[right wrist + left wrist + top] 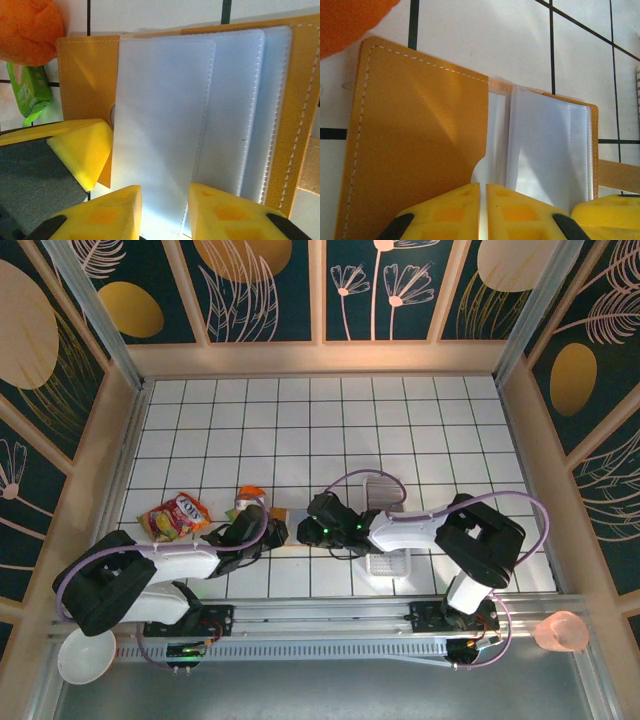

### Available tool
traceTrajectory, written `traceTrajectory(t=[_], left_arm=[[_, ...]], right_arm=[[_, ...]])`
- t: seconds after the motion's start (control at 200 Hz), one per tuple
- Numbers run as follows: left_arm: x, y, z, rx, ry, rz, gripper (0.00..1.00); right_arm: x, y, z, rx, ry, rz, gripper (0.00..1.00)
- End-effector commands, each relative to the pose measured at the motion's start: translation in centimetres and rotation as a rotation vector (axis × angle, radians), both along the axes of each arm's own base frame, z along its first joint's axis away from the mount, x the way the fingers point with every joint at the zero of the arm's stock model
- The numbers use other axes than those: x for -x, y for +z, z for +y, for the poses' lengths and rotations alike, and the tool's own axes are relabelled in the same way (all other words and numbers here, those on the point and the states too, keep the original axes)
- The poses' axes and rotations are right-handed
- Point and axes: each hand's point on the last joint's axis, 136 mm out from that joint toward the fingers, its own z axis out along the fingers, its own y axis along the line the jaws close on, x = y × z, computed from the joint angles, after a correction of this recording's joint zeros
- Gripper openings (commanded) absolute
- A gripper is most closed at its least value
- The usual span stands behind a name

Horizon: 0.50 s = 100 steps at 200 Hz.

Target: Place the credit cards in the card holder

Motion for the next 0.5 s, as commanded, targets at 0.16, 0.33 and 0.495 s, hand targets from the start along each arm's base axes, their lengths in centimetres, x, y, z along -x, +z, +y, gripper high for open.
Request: traceTrajectory(t=[0.16,0.33,0.495], left_arm=[[2.4,-3.3,1.8,-0.086,-0.016,0.110,0.11],[2.1,-2.4,1.4,-0.044,-0.006,0.094,0.10],[2.3,-2.3,1.3,-0.014,0.001,0.091,0.10]], right_arm=[[-0.2,-0.4,-1.0,0.043,-0.045,-0.007,0.36],[-0.2,-0.7,-0.2,0.017,-0.034,0.006,0.35],[-0.4,-0.1,0.5,-0.017,-0.036,0.002,0.35]])
